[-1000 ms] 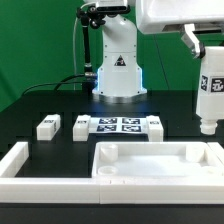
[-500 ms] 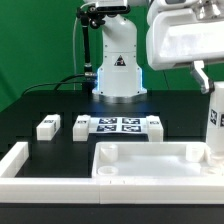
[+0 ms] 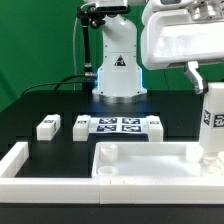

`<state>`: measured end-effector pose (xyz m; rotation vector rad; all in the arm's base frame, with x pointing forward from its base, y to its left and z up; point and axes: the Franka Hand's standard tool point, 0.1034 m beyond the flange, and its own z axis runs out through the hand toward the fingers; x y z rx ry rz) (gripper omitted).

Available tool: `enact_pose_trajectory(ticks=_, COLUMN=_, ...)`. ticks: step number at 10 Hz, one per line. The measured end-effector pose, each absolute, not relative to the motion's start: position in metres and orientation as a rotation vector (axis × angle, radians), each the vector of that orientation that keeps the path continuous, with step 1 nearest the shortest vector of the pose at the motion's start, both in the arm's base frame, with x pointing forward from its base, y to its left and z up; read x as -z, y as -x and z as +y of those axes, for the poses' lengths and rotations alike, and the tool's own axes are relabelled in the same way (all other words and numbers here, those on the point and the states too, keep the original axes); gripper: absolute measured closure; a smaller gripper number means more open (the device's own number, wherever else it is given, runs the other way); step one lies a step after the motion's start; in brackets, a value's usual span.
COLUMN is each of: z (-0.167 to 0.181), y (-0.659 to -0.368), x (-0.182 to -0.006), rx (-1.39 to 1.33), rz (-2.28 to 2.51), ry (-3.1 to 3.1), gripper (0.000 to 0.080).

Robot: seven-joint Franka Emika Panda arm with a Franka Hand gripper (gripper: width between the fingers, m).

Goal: Assemble desk

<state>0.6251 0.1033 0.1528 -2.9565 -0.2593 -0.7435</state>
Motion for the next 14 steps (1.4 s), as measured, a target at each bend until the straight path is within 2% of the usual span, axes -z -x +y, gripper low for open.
enact_pose_trajectory(ticks=2, z=0.104, y=-0.626, x=-0.144, rx=0.729, rz=-0.257, ry=2.958, gripper=0.0512)
enact_pose_trajectory(ticks=14, z=0.114, y=-0.629, x=-0.136, rx=0.744, rz=-0.274, ry=2.946, gripper=0.0512)
